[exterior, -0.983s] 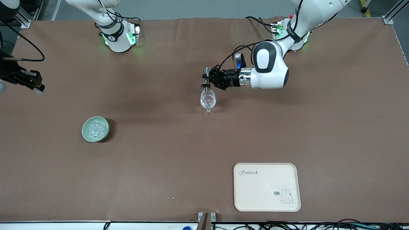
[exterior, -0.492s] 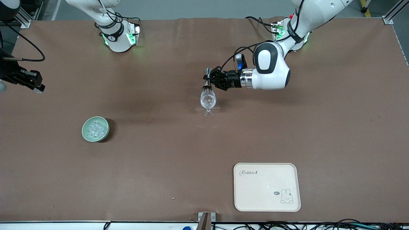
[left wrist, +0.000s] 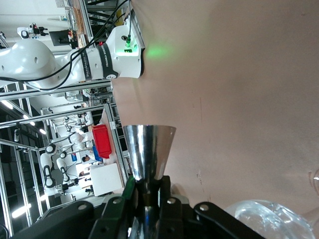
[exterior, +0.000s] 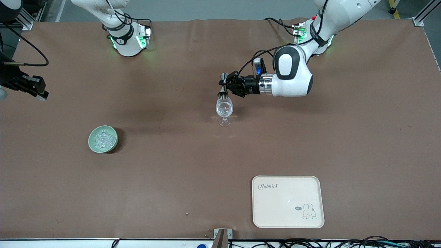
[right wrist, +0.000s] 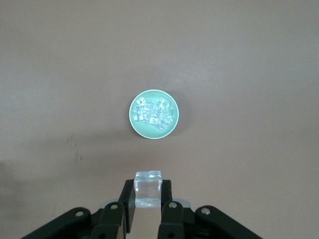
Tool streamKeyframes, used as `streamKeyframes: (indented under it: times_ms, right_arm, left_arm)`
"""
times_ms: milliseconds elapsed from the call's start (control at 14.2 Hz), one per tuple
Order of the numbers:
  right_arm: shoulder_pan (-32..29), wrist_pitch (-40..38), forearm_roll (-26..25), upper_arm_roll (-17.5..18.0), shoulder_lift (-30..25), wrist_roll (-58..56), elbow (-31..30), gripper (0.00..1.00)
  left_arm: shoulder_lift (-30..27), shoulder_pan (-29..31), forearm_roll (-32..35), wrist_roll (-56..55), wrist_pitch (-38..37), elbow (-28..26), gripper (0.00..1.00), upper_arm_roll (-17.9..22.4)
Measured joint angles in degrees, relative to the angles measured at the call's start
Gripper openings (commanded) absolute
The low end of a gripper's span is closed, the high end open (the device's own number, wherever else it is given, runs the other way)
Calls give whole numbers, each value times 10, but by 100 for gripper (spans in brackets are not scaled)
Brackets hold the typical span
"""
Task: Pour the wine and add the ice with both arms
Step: 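Tilt the jigger over the wine glass with the left gripper to pour, then move the right gripper with ice over the glass while the left gripper withdraws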
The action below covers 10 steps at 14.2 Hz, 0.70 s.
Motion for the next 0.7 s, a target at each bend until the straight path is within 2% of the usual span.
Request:
streamKeyframes:
  times_ms: [421,702]
  right_arm:
    - [0,0,0,0,0,0,0,2]
    - [0,0,0,0,0,0,0,2]
  left_arm:
    - [-3,1,0,7,-1,1,1,0]
    - [-22,15,0,72,-1,3,1,0]
